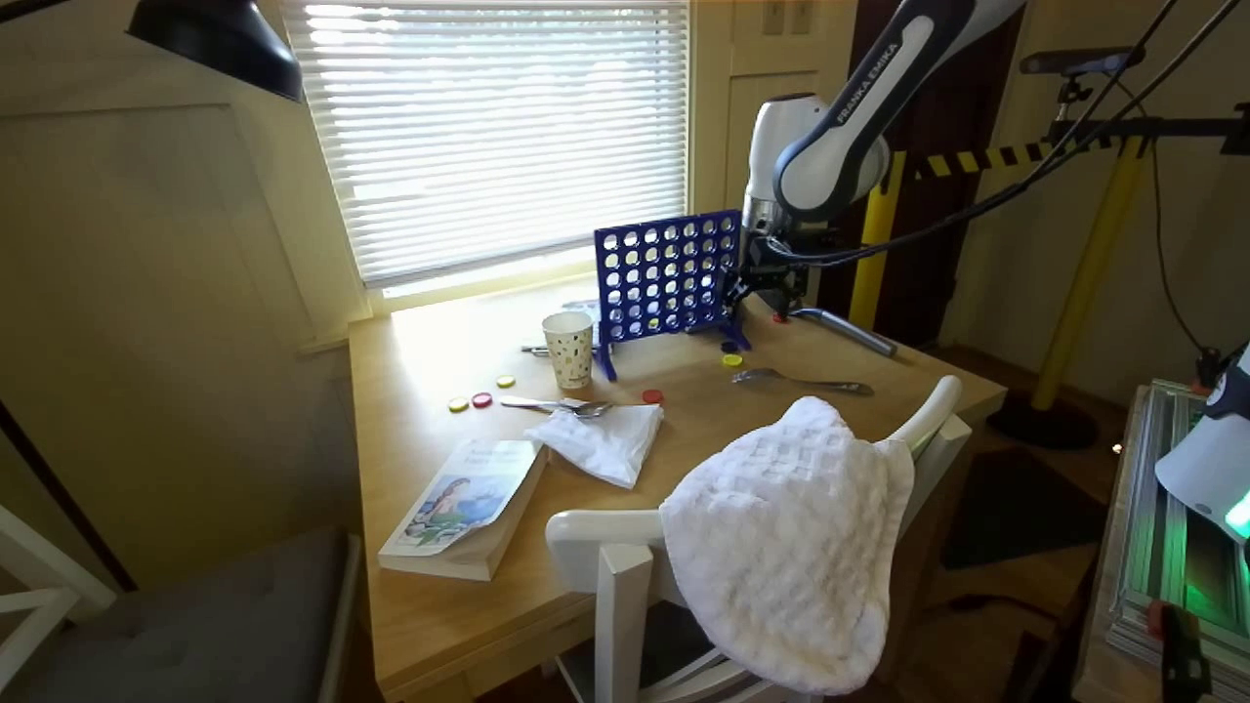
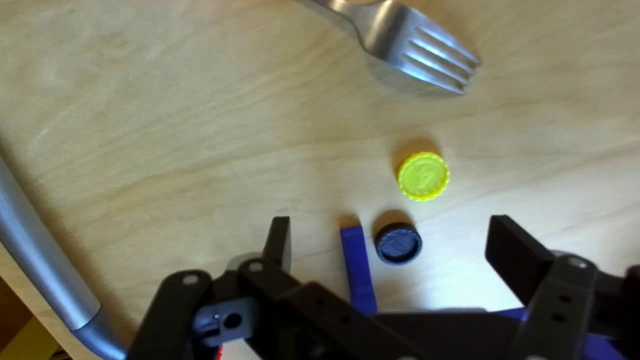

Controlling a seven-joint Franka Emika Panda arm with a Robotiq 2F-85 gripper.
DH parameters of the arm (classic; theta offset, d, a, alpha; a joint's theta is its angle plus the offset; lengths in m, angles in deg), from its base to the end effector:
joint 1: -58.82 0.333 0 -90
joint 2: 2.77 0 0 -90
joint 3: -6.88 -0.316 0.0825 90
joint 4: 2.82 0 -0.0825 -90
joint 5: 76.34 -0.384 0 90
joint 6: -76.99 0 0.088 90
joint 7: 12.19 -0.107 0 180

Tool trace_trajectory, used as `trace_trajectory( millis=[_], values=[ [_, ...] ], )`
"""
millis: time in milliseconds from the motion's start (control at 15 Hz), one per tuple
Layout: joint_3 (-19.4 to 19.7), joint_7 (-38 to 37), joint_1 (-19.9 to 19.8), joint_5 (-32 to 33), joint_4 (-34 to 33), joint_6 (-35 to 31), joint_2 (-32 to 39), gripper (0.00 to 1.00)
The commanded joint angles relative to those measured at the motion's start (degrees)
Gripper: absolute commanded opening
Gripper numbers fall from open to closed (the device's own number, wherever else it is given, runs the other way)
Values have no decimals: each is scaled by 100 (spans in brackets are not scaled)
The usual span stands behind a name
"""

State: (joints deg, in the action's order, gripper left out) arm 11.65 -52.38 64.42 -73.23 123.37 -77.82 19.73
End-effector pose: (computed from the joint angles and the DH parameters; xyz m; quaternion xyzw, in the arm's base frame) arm 0.5661 0.0098 0.2118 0.9489 -0.3097 0.0603 0.0080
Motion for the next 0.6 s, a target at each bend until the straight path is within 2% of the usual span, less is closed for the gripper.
trace_trajectory(
  millis=[0, 333, 533],
  values=[
    [133, 15, 133, -97, -84, 8, 140, 100],
    [152, -63, 186, -102, -212, 11, 300, 100],
    [100, -2, 292, -50, -649, 176, 704, 100]
  ],
)
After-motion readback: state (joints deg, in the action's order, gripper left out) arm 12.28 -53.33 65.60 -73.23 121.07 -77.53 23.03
